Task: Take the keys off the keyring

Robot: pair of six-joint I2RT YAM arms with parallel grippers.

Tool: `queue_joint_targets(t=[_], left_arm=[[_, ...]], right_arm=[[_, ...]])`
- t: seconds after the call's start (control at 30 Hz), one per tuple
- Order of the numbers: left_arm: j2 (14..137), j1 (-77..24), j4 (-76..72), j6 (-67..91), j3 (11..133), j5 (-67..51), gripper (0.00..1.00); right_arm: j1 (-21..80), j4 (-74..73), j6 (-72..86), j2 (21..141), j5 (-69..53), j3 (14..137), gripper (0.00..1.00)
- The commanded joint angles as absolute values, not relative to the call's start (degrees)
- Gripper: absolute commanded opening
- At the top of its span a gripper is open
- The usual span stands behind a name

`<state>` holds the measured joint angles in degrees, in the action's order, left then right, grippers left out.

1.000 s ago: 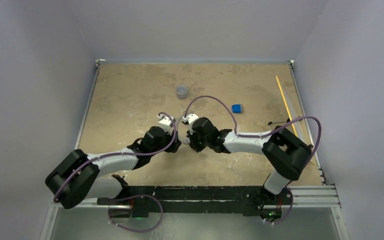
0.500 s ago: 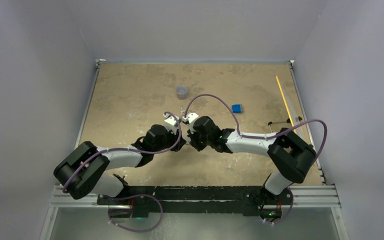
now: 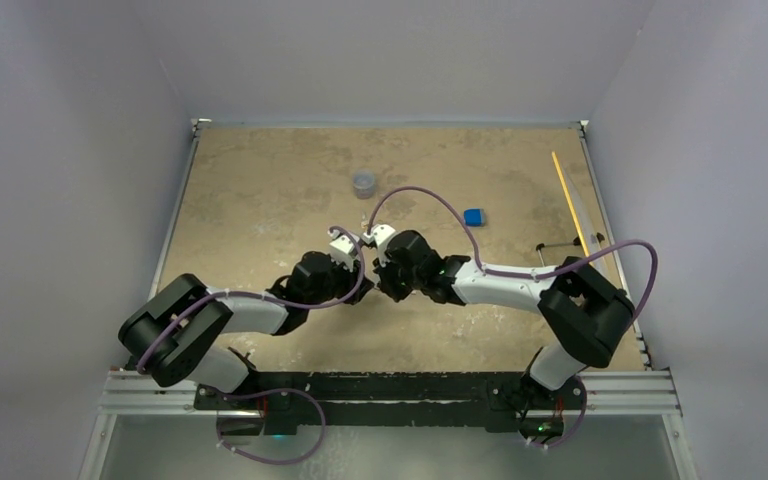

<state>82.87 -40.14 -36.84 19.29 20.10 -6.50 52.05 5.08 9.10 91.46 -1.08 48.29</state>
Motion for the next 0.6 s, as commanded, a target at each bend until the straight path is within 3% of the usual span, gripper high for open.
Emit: queue_joint_targets(t=[0.0,0.57], left_arm=[[83.13,-39.86,-40.65,19.07,19.3,-7.36,0.3],[82.45,-39.82,-41.66,18.2,18.16,-6.06,0.28]], right_arm=[[51.72,3.23,7.43,91.12,-2.61,52.14,0.0],[45.39,0.18,7.6,95.39,-12.74,54.97,0.0]])
